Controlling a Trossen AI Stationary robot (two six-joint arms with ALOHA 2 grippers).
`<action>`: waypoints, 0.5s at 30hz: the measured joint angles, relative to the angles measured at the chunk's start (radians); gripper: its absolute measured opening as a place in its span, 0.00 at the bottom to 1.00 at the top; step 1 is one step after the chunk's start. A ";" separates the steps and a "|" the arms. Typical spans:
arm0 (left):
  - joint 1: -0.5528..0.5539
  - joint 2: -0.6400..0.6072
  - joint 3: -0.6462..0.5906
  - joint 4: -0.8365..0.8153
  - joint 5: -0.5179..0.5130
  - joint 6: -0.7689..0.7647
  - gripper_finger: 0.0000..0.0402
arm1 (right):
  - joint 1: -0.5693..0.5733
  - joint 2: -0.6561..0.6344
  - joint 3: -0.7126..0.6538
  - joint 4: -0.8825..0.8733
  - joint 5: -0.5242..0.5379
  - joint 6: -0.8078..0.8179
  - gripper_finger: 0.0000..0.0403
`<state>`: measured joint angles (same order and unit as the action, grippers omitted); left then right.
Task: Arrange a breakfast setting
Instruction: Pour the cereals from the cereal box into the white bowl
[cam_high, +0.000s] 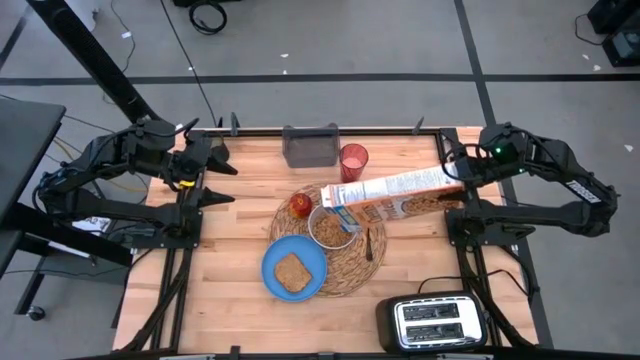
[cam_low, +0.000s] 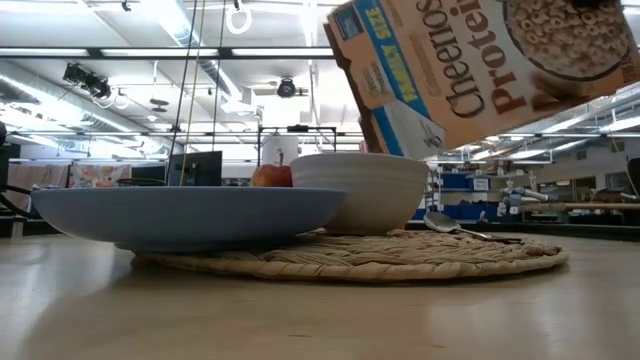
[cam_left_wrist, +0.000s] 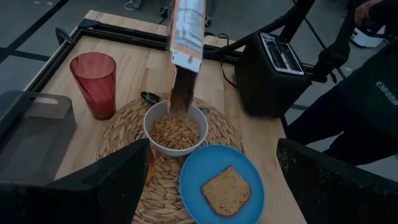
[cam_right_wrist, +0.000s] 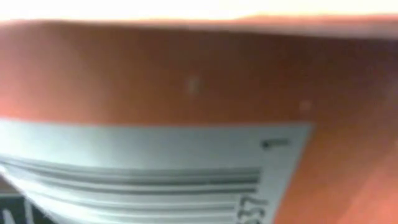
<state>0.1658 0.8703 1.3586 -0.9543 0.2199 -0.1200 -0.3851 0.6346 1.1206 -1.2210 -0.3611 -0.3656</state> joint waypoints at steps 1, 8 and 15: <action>0.000 0.000 0.000 0.000 0.000 0.000 0.88 | 0.000 0.000 0.000 -0.012 0.000 0.000 0.58; 0.000 0.000 0.000 0.000 0.000 0.000 0.88 | 0.000 -0.011 0.000 -0.008 0.002 0.021 0.58; 0.000 0.000 0.000 0.034 0.000 0.001 0.88 | 0.000 -0.037 -0.004 0.027 -0.007 0.062 0.58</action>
<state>0.1658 0.8703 1.3586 -0.9208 0.2203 -0.1188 -0.3852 0.5976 1.1164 -1.1944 -0.3679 -0.3037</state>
